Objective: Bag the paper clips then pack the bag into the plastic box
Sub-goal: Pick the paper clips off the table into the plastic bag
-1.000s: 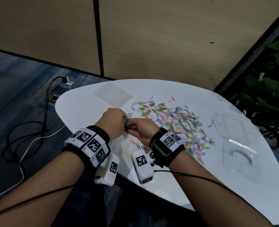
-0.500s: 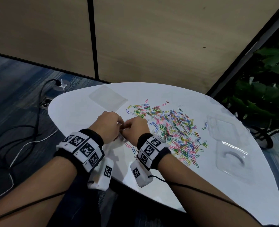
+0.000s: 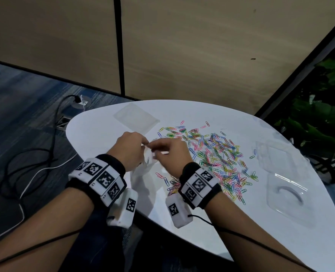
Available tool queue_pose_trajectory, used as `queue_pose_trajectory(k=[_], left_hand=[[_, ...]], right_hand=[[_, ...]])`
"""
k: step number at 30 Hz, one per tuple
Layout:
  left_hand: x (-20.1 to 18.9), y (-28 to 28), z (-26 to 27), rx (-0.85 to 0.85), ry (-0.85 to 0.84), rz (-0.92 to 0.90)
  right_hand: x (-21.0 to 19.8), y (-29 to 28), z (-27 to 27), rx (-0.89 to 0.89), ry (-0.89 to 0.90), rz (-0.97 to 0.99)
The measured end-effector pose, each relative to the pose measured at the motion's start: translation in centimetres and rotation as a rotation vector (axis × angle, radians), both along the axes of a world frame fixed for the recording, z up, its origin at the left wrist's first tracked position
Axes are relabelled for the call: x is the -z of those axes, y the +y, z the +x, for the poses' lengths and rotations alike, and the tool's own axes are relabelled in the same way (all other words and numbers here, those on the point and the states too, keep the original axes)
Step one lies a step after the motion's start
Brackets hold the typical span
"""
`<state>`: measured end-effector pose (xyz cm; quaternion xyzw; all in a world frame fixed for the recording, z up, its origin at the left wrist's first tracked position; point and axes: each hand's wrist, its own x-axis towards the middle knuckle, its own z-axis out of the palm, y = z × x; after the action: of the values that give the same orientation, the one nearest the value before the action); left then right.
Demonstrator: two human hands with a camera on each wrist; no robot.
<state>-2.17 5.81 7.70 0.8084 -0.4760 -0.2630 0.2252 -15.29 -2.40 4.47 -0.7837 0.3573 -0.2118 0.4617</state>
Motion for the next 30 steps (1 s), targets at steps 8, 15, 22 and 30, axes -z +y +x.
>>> queue_pose_trajectory(k=[8, 15, 22, 30], left_hand=[[-0.2, 0.4, 1.0, -0.042, -0.022, 0.024], [-0.6, 0.3, 0.4, -0.016, -0.035, 0.047], [-0.4, -0.2, -0.2, -0.004, -0.028, 0.08], [-0.4, -0.6, -0.5, 0.006, -0.03, 0.094]], right_hand=[[4.8, -1.1, -2.5, -0.341, 0.641, -0.26], [10.2, 0.0, -6.8, -0.564, 0.897, -0.732], [10.8, -2.0, -7.8, -0.393, 0.835, -0.631], [6.4, -4.4, -8.4, 0.301, 0.312, 0.153]])
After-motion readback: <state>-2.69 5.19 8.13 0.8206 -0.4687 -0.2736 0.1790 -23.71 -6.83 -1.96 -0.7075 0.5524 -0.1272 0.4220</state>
